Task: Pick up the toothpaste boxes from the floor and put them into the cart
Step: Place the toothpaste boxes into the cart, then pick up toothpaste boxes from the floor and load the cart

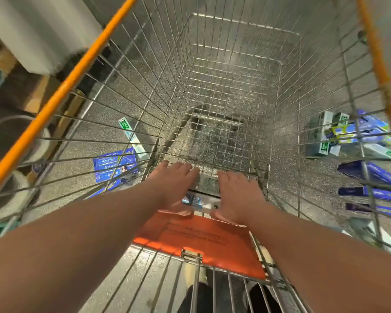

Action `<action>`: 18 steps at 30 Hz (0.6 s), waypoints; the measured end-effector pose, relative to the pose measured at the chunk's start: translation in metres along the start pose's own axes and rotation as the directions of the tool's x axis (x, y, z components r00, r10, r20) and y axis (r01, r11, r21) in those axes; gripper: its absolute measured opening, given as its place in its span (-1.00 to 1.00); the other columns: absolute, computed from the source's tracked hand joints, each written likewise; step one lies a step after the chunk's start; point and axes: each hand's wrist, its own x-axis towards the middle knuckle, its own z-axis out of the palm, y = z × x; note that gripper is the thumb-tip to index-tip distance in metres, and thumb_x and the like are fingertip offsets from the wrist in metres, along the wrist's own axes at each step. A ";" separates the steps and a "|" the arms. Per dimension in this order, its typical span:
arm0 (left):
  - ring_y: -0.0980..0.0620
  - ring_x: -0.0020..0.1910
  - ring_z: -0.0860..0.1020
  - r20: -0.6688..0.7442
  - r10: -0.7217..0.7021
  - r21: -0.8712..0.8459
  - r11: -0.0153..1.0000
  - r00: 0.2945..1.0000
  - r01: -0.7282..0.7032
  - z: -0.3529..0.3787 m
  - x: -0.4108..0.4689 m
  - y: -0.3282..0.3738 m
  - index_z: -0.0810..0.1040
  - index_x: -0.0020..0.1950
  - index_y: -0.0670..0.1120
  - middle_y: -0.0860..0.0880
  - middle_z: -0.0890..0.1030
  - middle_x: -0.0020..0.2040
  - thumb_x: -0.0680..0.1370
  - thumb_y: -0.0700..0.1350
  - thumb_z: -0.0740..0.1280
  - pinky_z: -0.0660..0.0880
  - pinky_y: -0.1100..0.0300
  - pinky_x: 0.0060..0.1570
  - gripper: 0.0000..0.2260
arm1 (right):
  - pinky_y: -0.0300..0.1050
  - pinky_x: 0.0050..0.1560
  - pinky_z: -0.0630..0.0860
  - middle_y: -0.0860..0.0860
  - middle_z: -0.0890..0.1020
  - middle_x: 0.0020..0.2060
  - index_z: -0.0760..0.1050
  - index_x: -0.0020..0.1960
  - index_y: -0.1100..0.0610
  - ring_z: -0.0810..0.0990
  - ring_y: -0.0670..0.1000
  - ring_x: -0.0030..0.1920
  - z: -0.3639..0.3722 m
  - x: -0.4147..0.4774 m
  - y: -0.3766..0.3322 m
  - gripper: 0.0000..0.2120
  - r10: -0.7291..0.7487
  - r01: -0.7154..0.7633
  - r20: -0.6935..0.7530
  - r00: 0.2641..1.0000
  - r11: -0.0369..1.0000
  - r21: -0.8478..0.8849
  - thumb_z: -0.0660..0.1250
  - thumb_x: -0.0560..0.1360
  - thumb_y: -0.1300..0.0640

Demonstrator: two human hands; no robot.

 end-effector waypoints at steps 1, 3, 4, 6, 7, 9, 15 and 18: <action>-0.16 0.56 0.23 0.011 -0.008 -0.010 1.000 1.000 0.008 -0.004 -0.004 0.002 -0.03 0.63 -0.07 -0.12 0.20 0.61 0.41 0.49 0.32 0.14 -0.31 0.51 0.04 | 0.32 0.49 0.20 0.13 0.24 0.56 -0.08 0.64 0.13 0.24 0.20 0.53 -0.005 -0.004 -0.001 0.03 0.004 -0.004 -0.011 1.000 1.000 0.005 0.35 0.46 -0.38; -0.15 0.58 0.19 0.014 -0.023 -0.021 1.000 1.000 0.023 -0.019 -0.012 0.006 -0.05 0.64 -0.08 -0.11 0.17 0.62 0.40 0.54 0.26 0.15 -0.31 0.50 0.07 | 0.32 0.50 0.20 0.13 0.20 0.59 -0.08 0.65 0.12 0.21 0.20 0.55 -0.020 -0.017 -0.001 0.03 0.017 -0.017 -0.041 0.999 1.000 0.015 0.30 0.46 -0.41; -0.15 0.58 0.19 0.005 -0.028 -0.022 0.999 1.000 0.028 -0.029 -0.018 0.007 -0.05 0.65 -0.07 -0.11 0.17 0.63 0.39 0.57 0.25 0.16 -0.30 0.50 0.08 | 0.32 0.50 0.19 0.12 0.19 0.60 -0.09 0.65 0.12 0.20 0.20 0.56 -0.029 -0.025 -0.001 0.02 0.018 -0.017 -0.056 0.998 1.000 0.020 0.28 0.47 -0.41; -0.14 0.56 0.22 -0.035 -0.035 -0.006 0.999 0.999 0.035 -0.055 -0.032 0.009 -0.05 0.65 -0.06 -0.10 0.18 0.62 0.38 0.57 0.25 0.20 -0.30 0.48 0.09 | 0.27 0.50 0.20 0.12 0.19 0.60 -0.09 0.65 0.10 0.22 0.19 0.56 -0.056 -0.047 0.001 0.01 0.012 -0.009 -0.094 0.995 1.000 0.027 0.28 0.49 -0.41; -0.14 0.56 0.23 -0.053 -0.041 0.012 0.999 0.998 0.042 -0.071 -0.040 0.010 -0.06 0.65 -0.06 -0.10 0.18 0.62 0.38 0.55 0.27 0.22 -0.30 0.47 0.08 | 0.25 0.51 0.23 0.11 0.20 0.60 -0.08 0.65 0.09 0.23 0.19 0.56 -0.071 -0.059 0.003 0.00 0.008 -0.004 -0.112 0.994 1.000 0.028 0.29 0.49 -0.41; -0.16 0.57 0.22 -0.077 -0.059 0.030 0.998 0.995 0.062 -0.108 -0.057 0.014 -0.09 0.64 -0.04 -0.09 0.13 0.64 0.40 0.53 0.27 0.22 -0.30 0.47 0.06 | 0.23 0.50 0.28 0.11 0.20 0.60 -0.07 0.65 0.09 0.24 0.18 0.55 -0.103 -0.086 0.007 -0.02 0.007 -0.003 -0.149 0.989 1.000 0.028 0.30 0.50 -0.38; -0.14 0.52 0.31 -0.194 -0.050 0.092 0.993 0.980 0.069 -0.235 -0.112 0.049 -0.01 0.63 -0.01 -0.07 0.24 0.59 0.39 0.53 0.29 0.28 -0.21 0.43 0.03 | 0.15 0.45 0.36 0.09 0.34 0.52 0.06 0.63 0.04 0.33 0.17 0.51 -0.199 -0.182 0.026 -0.06 0.053 -0.022 -0.321 0.946 0.995 0.100 0.35 0.46 -0.38; -0.12 0.54 0.30 -0.240 -0.043 0.161 0.983 0.970 0.083 -0.298 -0.138 0.083 -0.02 0.64 0.00 -0.05 0.21 0.62 0.42 0.52 0.27 0.27 -0.15 0.45 0.00 | 0.14 0.40 0.40 0.05 0.40 0.45 0.12 0.59 0.01 0.40 0.15 0.46 -0.235 -0.239 0.040 -0.12 0.051 -0.028 -0.408 0.912 0.998 0.061 0.32 0.46 -0.41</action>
